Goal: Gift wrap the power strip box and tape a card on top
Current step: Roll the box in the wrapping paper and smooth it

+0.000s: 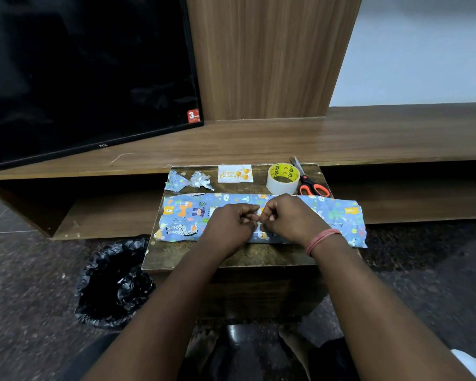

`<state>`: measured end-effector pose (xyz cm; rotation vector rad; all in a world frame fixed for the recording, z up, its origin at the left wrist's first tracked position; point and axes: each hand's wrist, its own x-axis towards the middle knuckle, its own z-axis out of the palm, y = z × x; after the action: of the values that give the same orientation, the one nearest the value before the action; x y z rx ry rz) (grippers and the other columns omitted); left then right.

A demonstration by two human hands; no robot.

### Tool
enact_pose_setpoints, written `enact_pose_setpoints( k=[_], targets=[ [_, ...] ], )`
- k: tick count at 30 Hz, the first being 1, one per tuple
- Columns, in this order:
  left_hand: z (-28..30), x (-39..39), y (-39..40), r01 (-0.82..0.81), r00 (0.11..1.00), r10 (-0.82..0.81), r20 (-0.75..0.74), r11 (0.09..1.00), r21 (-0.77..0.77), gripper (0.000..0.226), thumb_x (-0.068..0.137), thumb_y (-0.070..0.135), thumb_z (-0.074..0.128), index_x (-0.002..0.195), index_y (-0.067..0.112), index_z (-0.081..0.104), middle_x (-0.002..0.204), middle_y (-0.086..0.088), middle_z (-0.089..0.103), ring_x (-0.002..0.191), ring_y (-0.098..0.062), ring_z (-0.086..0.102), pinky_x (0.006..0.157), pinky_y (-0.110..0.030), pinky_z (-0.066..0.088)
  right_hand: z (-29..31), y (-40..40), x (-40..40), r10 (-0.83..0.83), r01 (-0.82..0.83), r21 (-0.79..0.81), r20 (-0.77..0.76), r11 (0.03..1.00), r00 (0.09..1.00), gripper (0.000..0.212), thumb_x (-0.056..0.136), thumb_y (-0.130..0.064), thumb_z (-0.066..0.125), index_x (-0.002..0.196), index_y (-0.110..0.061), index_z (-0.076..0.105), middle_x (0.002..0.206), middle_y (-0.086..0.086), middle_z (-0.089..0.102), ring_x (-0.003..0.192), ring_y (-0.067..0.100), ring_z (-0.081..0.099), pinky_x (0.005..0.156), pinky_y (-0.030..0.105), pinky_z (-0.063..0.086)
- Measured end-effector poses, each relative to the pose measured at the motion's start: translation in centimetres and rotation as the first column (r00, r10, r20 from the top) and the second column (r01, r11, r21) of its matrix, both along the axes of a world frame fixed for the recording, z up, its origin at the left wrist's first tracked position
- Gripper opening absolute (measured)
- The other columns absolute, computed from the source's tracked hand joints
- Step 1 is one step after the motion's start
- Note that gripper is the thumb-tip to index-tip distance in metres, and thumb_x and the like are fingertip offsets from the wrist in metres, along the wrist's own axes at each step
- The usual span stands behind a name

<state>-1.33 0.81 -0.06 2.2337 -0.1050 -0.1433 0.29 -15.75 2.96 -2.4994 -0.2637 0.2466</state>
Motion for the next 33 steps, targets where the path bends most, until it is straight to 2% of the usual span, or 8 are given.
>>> enact_pose_setpoints(
  k=[5,10,12,16,19,22,28,33],
  targets=[
    [-0.2,-0.1,-0.1,-0.002,1.000,0.003,0.006,1.000,-0.026,0.046,0.092,0.008,0.062,0.136,0.023,0.065,0.107,0.008,0.076,0.078,0.002,0.062,0.066,-0.007,0.043,0.6,0.7,0.6,-0.019,0.013,-0.101,-0.066,0.995,0.998,0.012,0.082,-0.009,0.080,0.090,-0.009,0.071,0.078,-0.003,0.064,0.087,0.020,0.066,0.073,0.026,0.049],
    [-0.6,-0.2,0.1,-0.008,1.000,0.009,0.008,0.998,-0.068,0.046,0.093,0.008,0.063,0.138,0.020,0.064,0.102,0.012,0.075,0.075,0.009,0.062,0.068,-0.003,0.043,2.3,0.9,1.4,-0.002,-0.020,-0.235,-0.091,0.972,0.996,0.076,0.074,-0.020,0.088,0.137,-0.015,0.045,0.120,0.009,0.062,0.109,0.029,0.062,0.082,0.031,0.050],
    [-0.7,-0.2,0.1,-0.007,1.000,0.008,0.015,0.997,-0.075,0.046,0.093,0.009,0.063,0.138,0.019,0.064,0.102,0.012,0.074,0.072,0.013,0.060,0.065,-0.002,0.042,2.5,0.8,1.7,-0.002,-0.030,-0.260,-0.121,0.965,0.993,0.083,0.073,-0.023,0.089,0.142,-0.017,0.043,0.123,0.008,0.062,0.111,0.028,0.062,0.085,0.032,0.052],
    [-0.9,0.1,0.0,-0.008,1.000,0.010,0.026,0.997,-0.073,0.046,0.092,0.009,0.065,0.137,0.019,0.065,0.099,0.012,0.075,0.072,0.011,0.061,0.070,-0.003,0.044,2.0,-0.4,1.8,-0.040,0.067,0.122,-0.213,0.990,0.976,0.052,0.080,-0.013,0.083,0.124,-0.016,0.054,0.097,0.007,0.060,0.068,0.028,0.068,0.064,0.040,0.058],
    [-0.9,0.1,0.1,-0.010,1.000,0.012,0.016,0.996,-0.084,0.045,0.092,0.008,0.065,0.136,0.020,0.065,0.100,0.013,0.074,0.072,0.010,0.061,0.072,-0.004,0.045,2.5,-1.8,1.7,-0.073,0.214,0.392,-0.345,0.895,0.936,0.018,0.092,-0.010,0.071,0.107,-0.005,0.064,0.095,0.018,0.061,0.067,0.021,0.062,0.059,0.038,0.059],
    [-0.7,0.0,0.0,-0.007,1.000,0.009,0.024,0.998,-0.065,0.045,0.092,0.009,0.065,0.136,0.020,0.065,0.101,0.013,0.074,0.076,0.009,0.062,0.069,-0.001,0.042,2.5,-2.2,1.0,-0.014,0.176,0.335,-0.435,0.926,0.901,0.011,0.094,-0.009,0.067,0.099,-0.001,0.070,0.095,0.020,0.066,0.072,0.019,0.060,0.059,0.034,0.057],
    [-0.3,-0.1,-0.1,0.000,1.000,0.000,0.020,1.000,-0.019,0.047,0.093,0.011,0.065,0.139,0.021,0.063,0.105,0.012,0.074,0.079,0.007,0.061,0.069,-0.001,0.041,1.4,-1.4,0.7,0.009,0.039,0.136,-0.338,0.990,0.941,0.010,0.086,-0.019,0.072,0.086,-0.010,0.077,0.090,0.011,0.076,0.078,0.025,0.064,0.062,0.035,0.055],
    [-0.3,-0.1,-0.1,0.000,1.000,0.000,0.008,1.000,-0.012,0.047,0.093,0.012,0.065,0.139,0.022,0.063,0.106,0.011,0.074,0.084,0.001,0.064,0.073,-0.007,0.043,1.5,-1.2,0.4,0.040,-0.008,0.113,-0.288,0.994,0.957,0.008,0.087,-0.015,0.070,0.089,-0.009,0.076,0.084,0.008,0.077,0.063,0.019,0.064,0.061,0.032,0.054]
  ],
)
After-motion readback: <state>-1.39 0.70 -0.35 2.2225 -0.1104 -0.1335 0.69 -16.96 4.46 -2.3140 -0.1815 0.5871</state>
